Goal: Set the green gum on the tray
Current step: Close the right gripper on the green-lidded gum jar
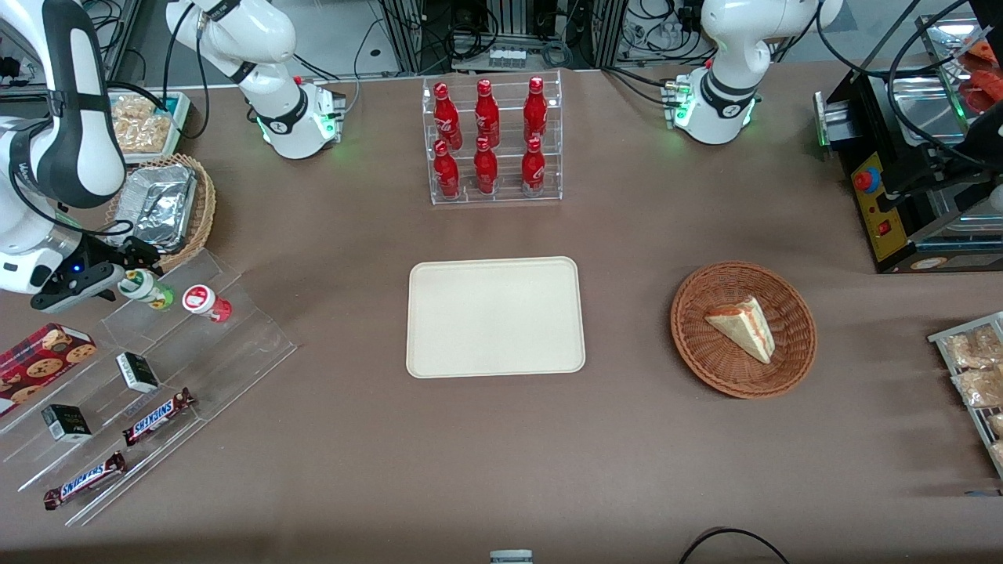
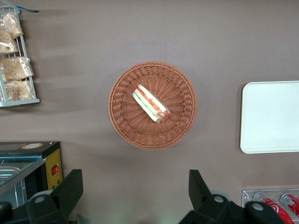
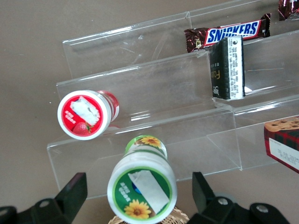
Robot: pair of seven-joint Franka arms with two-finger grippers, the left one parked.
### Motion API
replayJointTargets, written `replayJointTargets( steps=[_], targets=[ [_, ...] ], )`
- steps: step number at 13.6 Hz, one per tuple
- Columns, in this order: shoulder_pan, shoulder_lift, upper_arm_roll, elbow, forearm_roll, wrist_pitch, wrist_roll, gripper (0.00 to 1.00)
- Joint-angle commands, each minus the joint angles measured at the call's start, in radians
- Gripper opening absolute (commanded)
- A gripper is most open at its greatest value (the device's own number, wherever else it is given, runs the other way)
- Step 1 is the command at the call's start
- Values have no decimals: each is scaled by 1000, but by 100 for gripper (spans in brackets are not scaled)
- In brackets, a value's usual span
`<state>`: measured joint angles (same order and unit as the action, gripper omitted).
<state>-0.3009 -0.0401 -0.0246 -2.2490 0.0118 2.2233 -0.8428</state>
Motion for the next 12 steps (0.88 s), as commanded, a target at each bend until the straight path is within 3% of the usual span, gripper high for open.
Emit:
replayJointTargets(
  steps=[1, 2, 3, 4, 5, 9, 12],
  targets=[
    [-7, -9, 2, -14, -16, 16, -7, 99],
    [-7, -9, 2, -14, -16, 15, -7, 95],
    [-6, -9, 2, -14, -16, 7, -7, 71],
    [-6, -9, 3, -14, -16, -5, -9, 26],
    [-6, -10, 3, -11, -16, -20, -5, 0],
    [0, -10, 5, 12, -16, -50, -1, 0],
    [5, -9, 8, 104, -16, -157, 1, 0]
  ],
)
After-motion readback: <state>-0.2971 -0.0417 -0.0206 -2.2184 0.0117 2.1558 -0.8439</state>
